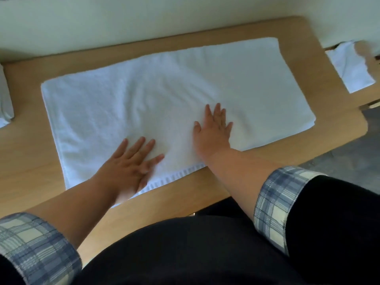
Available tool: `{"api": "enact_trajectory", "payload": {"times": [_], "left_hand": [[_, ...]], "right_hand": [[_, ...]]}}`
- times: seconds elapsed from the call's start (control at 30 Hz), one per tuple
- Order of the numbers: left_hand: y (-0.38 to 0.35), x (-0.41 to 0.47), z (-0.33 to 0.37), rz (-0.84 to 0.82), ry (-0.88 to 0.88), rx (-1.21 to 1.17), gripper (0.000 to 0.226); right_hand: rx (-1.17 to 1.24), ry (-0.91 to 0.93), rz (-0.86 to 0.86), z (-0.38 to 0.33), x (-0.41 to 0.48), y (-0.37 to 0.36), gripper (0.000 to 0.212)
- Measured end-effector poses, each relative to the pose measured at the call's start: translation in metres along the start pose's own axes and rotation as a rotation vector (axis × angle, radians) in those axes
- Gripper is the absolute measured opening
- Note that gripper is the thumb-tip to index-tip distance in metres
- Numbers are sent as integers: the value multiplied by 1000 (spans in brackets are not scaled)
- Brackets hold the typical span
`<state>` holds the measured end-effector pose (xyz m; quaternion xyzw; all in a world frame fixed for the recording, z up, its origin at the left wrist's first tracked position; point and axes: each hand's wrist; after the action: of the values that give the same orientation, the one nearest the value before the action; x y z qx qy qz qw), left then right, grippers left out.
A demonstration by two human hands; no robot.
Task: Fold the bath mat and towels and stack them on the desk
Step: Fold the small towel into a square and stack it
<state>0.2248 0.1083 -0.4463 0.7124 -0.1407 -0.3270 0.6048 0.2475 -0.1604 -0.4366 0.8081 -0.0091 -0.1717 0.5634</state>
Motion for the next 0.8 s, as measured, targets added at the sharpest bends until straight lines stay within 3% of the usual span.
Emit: {"api": "enact_trajectory", "payload": {"times": [0.07,0.1,0.23,0.33,0.4,0.5,0.6,0.63,0.67,0.8], "left_hand": [[2,0,5,7,-104,12,55],[3,0,6,29,-119,6,54],[2,-1,9,135,-109,-14,58],[3,1,18,140,-66,-66,51],[7,3,26,134,10,-91,46],[38,28,52,146,104,-190,33],[76,99,98,166,62,-226,57],[89,129,115,150,80,-242,55],[98,161,129,107,128,-256,51],[107,258,156,-93,312,-210,67]], "right_hand": [[-25,179,-20,-7,9,1,63],[-39,183,-42,-1,16,2,64],[-30,-160,12,63,28,12,70],[108,-496,95,113,33,32,73],[197,-616,116,127,41,44,74],[206,-423,145,121,61,55,72],[116,-127,83,120,94,68,66],[84,-91,43,128,105,72,64],[52,-84,15,142,112,77,64],[-11,-236,23,216,108,89,68]]}}
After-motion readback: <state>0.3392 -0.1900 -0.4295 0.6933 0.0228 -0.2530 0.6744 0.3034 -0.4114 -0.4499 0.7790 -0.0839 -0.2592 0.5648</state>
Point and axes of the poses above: each hand's wrist, its own x-axis towards the middle knuckle, its own y-axis out of the back of the hand, z = x × y, and after that the axes turned 8 degrees about y, right-handed
